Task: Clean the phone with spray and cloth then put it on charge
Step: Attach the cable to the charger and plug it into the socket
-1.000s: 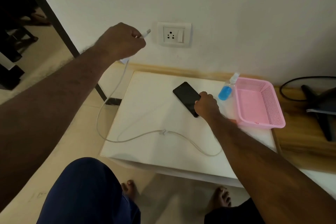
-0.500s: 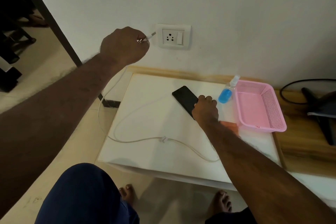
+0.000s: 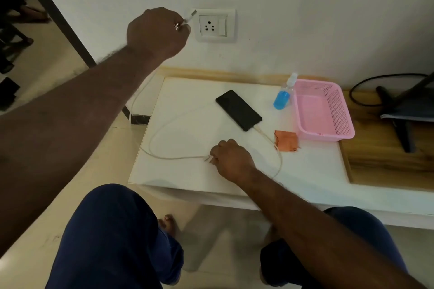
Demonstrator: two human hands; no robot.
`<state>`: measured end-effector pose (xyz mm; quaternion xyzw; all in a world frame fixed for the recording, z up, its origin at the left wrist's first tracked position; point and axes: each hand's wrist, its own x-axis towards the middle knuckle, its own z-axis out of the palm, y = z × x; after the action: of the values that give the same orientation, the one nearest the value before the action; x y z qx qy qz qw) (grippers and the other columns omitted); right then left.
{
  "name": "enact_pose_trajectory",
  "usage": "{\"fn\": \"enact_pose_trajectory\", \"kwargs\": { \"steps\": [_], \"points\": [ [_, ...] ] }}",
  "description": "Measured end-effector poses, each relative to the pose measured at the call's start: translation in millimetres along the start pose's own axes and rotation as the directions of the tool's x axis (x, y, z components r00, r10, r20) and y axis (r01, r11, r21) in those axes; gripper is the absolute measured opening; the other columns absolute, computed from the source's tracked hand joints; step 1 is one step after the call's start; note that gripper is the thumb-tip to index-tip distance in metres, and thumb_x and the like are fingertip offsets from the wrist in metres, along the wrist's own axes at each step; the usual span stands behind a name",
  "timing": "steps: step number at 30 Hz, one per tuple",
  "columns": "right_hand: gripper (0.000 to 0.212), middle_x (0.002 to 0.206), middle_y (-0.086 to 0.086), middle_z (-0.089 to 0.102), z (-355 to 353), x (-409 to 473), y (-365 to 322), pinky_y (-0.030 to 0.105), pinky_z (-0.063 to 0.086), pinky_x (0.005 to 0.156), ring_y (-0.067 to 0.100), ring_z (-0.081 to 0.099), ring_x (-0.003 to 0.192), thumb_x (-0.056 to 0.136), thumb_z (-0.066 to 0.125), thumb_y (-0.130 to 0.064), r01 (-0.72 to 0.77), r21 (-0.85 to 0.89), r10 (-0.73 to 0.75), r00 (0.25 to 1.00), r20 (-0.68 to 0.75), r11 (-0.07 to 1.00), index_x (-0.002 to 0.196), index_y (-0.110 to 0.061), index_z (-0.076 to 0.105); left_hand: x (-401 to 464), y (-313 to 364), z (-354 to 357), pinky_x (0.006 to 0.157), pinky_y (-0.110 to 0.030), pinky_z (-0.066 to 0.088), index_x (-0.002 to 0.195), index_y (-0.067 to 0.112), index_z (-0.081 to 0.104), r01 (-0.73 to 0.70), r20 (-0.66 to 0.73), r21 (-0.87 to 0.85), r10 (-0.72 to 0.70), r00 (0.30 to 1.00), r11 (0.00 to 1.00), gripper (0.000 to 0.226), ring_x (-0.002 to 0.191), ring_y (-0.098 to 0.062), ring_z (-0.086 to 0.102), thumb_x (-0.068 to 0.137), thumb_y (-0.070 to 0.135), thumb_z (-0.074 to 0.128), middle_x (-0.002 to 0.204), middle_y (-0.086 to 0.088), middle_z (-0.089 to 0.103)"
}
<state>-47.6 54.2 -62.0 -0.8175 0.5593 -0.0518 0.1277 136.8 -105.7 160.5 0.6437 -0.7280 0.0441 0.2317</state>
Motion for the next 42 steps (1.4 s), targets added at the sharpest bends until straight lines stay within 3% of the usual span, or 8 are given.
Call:
{"fn": "enact_pose_trajectory", "kwargs": {
  "steps": [8,15,19,21,34,37,39,42],
  "points": [
    [0.033,0.1,-0.007,0.067,-8,-31,-11,0.032,0.046,0.078,0.008,0.048,0.099,0.086,0.064,-0.043,-0.001,0.281,-0.067,0.97,0.234,0.96,0.116,-0.029,0.064,4,17,4,0.079,-0.039,0.046,0.109,0.023,0.073,0.023,-0.004,0.034,-0.023,1.0,0.999,0.043,0.107,-0.034,0.061,0.095,0.053,0.044,0.111,-0.011,0.069],
    [0.033,0.11,-0.015,0.066,-38,-29,2,0.029,0.045,0.088,0.003,0.053,0.1,0.085,0.06,-0.058,-0.071,0.426,0.014,0.991,0.135,0.902,0.102,-0.032,0.072,8,27,17,0.075,-0.032,0.049,0.09,0.018,0.075,0.102,0.189,-0.108,-0.081,0.979,0.989,0.048,0.091,-0.032,0.068,0.091,0.058,0.05,0.091,-0.007,0.072],
    [0.025,0.096,-0.005,0.072,-106,1,5,0.025,0.053,0.072,0.007,0.064,0.085,0.086,0.061,-0.05,-0.098,0.961,0.411,0.911,-0.018,0.259,0.096,-0.028,0.07,4,32,18,0.061,-0.024,0.047,0.072,0.023,0.075,0.123,0.467,-0.333,0.05,0.883,0.935,0.036,0.066,-0.014,0.064,0.087,0.054,0.066,0.067,0.005,0.067],
    [0.039,0.103,-0.001,0.072,-145,21,8,0.03,0.057,0.072,0.015,0.067,0.09,0.087,0.059,-0.055,-0.035,0.999,0.461,0.887,0.027,0.009,0.106,-0.022,0.067,-5,41,23,0.056,-0.022,0.043,0.07,0.025,0.074,0.065,0.547,-0.352,0.149,0.824,0.934,0.035,0.057,-0.005,0.06,0.086,0.055,0.068,0.062,0.011,0.065],
    [0.026,0.084,0.008,0.074,-160,47,-4,0.024,0.058,0.065,0.017,0.071,0.082,0.094,0.059,-0.039,-0.057,0.997,0.641,0.764,0.078,-0.054,0.081,-0.022,0.072,-39,65,38,0.056,-0.025,0.041,0.077,0.022,0.065,0.07,0.634,-0.456,0.269,0.725,0.887,0.029,0.057,-0.007,0.051,0.076,0.048,0.077,0.068,0.01,0.061],
    [0.023,0.083,0.004,0.075,-161,44,-1,0.022,0.057,0.062,0.014,0.072,0.078,0.098,0.054,-0.036,0.006,0.998,0.646,0.762,0.037,-0.064,0.091,-0.023,0.071,-42,51,33,0.064,-0.032,0.048,0.105,0.027,0.065,0.381,0.673,-0.6,0.186,0.715,0.704,0.045,0.075,-0.017,0.058,0.066,0.032,0.086,0.097,-0.002,0.063],
    [0.022,0.081,-0.002,0.076,-162,42,-1,0.022,0.057,0.061,0.012,0.072,0.076,0.099,0.051,-0.035,0.025,0.999,0.611,0.792,-0.005,-0.025,0.1,-0.023,0.069,-46,38,34,0.061,-0.034,0.049,0.119,0.022,0.055,0.626,0.694,-0.689,0.083,0.715,0.365,0.061,0.071,-0.023,0.058,0.064,0.014,0.08,0.102,-0.012,0.059],
    [0.022,0.07,0.003,0.069,-157,37,-6,0.028,0.058,0.062,0.015,0.066,0.064,0.099,0.053,-0.033,0.038,0.999,0.529,0.847,-0.046,0.026,0.102,-0.021,0.071,-56,25,39,0.056,-0.032,0.052,0.087,0.007,0.067,0.646,0.661,-0.735,-0.004,0.75,-0.204,0.02,0.062,-0.023,0.058,0.068,0.002,0.069,0.09,-0.016,0.056]
  ]
}}
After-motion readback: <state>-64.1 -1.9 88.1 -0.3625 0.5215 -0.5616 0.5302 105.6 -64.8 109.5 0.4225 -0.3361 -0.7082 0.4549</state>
